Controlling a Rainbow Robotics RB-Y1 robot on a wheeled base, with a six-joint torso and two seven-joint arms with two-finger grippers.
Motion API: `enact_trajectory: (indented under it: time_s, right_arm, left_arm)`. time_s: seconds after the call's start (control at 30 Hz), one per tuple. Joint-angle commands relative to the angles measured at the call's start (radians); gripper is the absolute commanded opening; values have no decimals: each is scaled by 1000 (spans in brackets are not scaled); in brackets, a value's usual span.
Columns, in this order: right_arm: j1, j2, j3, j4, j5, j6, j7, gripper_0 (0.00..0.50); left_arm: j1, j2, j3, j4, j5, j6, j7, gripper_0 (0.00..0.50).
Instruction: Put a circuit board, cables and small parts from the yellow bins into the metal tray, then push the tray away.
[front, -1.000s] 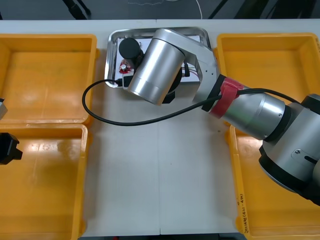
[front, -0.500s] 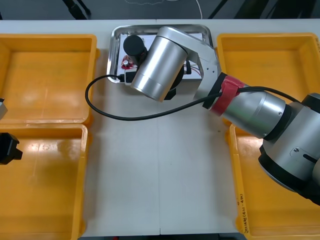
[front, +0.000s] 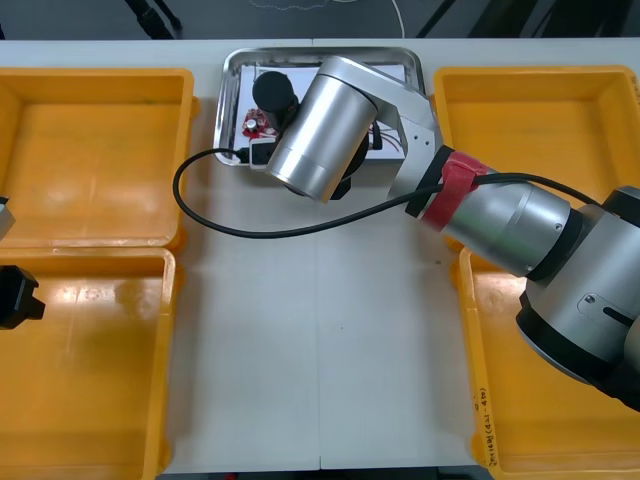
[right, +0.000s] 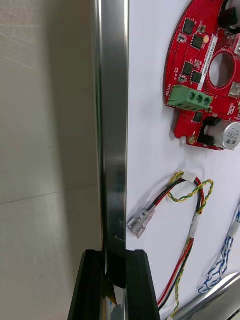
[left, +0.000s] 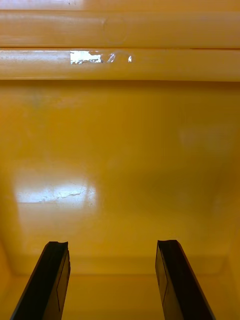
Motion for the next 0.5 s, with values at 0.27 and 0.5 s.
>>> enact_trajectory:
  time_s: [0.27, 0.5]
  right_arm:
    - [-57, 19, -31, 5, -27, -15, 49, 0]
    - [-55, 19, -31, 5, -27, -13, 64, 62]
  left_arm:
    - [21, -11, 31, -15, 7, 4, -59, 500]
    - [21, -11, 31, -15, 7, 4, -59, 500]
